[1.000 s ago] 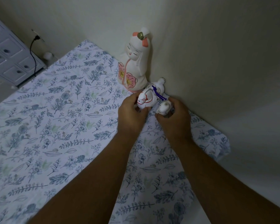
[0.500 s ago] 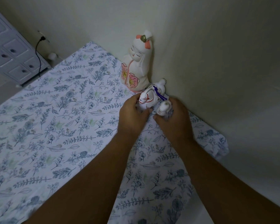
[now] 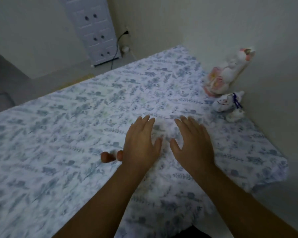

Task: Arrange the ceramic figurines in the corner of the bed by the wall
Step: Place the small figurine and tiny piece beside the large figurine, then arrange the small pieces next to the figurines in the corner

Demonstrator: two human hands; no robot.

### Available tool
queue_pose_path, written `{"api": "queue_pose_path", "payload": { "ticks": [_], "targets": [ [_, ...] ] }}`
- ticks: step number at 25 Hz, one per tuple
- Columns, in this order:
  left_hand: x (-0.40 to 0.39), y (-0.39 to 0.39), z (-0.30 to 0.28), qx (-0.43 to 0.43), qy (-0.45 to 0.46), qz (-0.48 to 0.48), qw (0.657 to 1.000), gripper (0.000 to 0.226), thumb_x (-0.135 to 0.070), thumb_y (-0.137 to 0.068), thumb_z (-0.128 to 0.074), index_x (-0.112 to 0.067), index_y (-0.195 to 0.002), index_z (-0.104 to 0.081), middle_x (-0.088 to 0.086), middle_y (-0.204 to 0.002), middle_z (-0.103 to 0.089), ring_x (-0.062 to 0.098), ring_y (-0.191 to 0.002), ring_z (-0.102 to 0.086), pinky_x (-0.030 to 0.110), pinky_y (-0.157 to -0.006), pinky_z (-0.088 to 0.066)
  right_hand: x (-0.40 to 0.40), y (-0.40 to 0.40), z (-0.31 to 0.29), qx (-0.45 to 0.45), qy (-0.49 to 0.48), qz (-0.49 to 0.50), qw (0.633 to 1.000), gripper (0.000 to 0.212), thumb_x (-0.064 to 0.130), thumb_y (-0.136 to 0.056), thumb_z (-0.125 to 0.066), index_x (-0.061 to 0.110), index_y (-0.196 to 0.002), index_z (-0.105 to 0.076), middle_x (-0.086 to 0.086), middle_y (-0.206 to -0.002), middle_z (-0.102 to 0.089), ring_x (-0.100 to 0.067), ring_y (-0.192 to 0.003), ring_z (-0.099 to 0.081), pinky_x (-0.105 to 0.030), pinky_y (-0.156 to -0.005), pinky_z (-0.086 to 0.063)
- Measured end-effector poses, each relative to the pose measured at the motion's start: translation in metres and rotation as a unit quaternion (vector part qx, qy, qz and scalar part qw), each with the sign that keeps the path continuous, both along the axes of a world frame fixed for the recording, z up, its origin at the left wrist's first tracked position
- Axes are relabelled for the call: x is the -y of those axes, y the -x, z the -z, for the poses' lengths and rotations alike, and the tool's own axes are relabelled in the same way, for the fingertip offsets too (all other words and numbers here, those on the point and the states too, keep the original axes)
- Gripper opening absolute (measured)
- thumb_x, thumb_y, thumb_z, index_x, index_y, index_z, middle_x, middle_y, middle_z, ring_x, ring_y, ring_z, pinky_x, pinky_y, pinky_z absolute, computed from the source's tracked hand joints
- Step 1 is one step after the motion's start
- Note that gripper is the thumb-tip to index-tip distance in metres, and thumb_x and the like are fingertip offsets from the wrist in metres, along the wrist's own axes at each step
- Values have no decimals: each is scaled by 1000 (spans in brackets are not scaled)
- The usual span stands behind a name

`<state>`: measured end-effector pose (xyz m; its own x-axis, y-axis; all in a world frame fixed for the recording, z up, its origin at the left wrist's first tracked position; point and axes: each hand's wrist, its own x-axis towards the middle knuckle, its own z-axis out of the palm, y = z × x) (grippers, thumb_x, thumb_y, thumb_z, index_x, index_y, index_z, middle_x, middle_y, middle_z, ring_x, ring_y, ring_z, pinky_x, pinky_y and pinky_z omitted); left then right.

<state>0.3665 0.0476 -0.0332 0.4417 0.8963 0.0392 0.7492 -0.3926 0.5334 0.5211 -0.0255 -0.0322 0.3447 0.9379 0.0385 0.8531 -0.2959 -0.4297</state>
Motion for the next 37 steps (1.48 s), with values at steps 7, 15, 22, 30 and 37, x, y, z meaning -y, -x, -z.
{"api": "queue_pose_path", "payload": {
  "ticks": [7,15,22,30,37],
  "targets": [
    [20,136,1,13,94,-146,985,67,-33,-91,-68,-17,-151,-45,4,-159,-40,24,-150,-31,42,-122,-30,-30,110,10,-102,62,-158,980,64,37,-90,-65,26,-148,-42,3,-151,-47,-17,-140,-40,-43,-111,-41],
    [-7,142,18,-4,162,-105,981,30,-4,-90,-63,-9,-119,-68,8,-113,-68,25,-108,-62,27,-83,-44,-47,137,25,-146,107,-161,970,47,16,-85,-76,17,-130,-63,-6,-121,-70,-22,-114,-63,-36,-99,-50],
    [-24,99,7,61,142,34,987,42,-10,-86,-76,-14,-127,-67,5,-117,-71,20,-107,-67,37,-98,-55,-27,78,8,-198,46,19,979,43,16,-81,-80,20,-121,-66,-1,-107,-74,-16,-100,-69,-35,-90,-56],
    [-12,-93,-8,101,80,258,958,41,-5,-86,-76,-5,-126,-69,13,-118,-70,27,-111,-65,37,-99,-53,50,-77,-7,-176,-59,280,942,39,17,-86,-76,12,-124,-66,-2,-105,-71,-17,-96,-67,-34,-90,-56],
    [8,-259,18,104,27,379,919,7,1,-84,-66,1,-85,-73,17,-87,-71,30,-84,-65,42,-76,-54,79,-186,13,-151,-114,390,901,21,20,-87,-73,15,-107,-70,1,-93,-73,-10,-80,-63,-24,-75,-50]
  ]
}}
